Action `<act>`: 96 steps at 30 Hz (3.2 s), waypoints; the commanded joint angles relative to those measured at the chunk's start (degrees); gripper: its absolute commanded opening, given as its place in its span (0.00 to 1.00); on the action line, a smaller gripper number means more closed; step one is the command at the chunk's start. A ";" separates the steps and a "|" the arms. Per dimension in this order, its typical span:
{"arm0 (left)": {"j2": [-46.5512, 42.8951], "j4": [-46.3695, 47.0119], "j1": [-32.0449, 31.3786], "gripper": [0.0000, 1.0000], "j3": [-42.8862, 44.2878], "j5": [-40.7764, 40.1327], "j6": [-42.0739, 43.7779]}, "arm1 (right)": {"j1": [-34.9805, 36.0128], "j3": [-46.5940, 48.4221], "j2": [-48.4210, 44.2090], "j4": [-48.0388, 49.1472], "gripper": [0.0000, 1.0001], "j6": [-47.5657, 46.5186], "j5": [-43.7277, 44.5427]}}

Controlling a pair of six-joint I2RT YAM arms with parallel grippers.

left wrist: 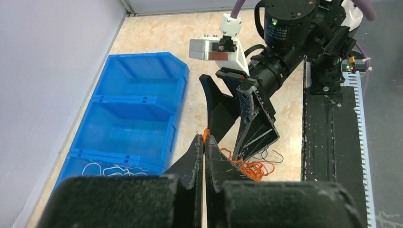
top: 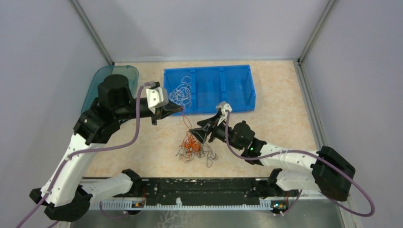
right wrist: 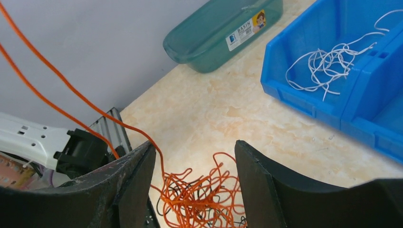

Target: Untangle the cables

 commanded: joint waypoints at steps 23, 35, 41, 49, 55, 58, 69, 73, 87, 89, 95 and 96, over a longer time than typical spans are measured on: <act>4.18 -0.40 -0.18 0.00 10.74 4.61 -2.41 | 6.13 11.40 15.99 7.44 0.60 -6.32 8.78; 7.98 2.78 -0.18 0.00 24.27 4.68 -7.43 | 6.92 5.42 22.95 13.16 0.53 -8.80 10.59; 8.16 8.04 -0.18 0.00 28.60 2.38 -11.02 | 6.93 0.59 23.86 17.03 0.50 -7.96 11.25; 8.53 12.07 -0.18 0.00 33.78 -3.26 -8.11 | 6.93 -7.13 23.06 18.63 0.50 -6.22 12.92; 6.35 4.44 -0.18 0.00 27.65 -1.87 -6.40 | 6.96 -12.00 18.05 19.57 0.50 -3.59 14.23; 1.97 -0.07 -0.19 0.00 14.37 2.71 -5.96 | 7.00 -9.76 12.30 17.04 0.50 -3.73 12.98; -0.73 0.79 -0.18 0.00 8.38 -1.10 0.51 | 6.92 -4.80 9.09 10.16 0.47 -5.85 10.91; 1.19 2.09 -0.18 0.00 14.08 -0.54 -1.09 | 6.98 -4.49 12.57 12.47 0.47 -4.57 10.33; 5.17 1.93 -0.19 0.00 25.14 0.95 -4.32 | 8.22 5.05 24.72 8.86 0.48 -6.84 9.31; 6.61 2.17 -0.18 0.00 28.66 0.86 -4.19 | 8.97 5.53 26.06 7.35 0.48 -7.84 10.81; 9.81 9.62 -0.18 0.00 39.36 -3.58 -2.89 | 10.44 3.49 27.64 6.97 0.47 -7.95 14.65; 9.85 11.73 -0.18 0.00 40.03 -4.65 -2.50 | 10.47 2.84 27.72 7.32 0.47 -7.72 15.10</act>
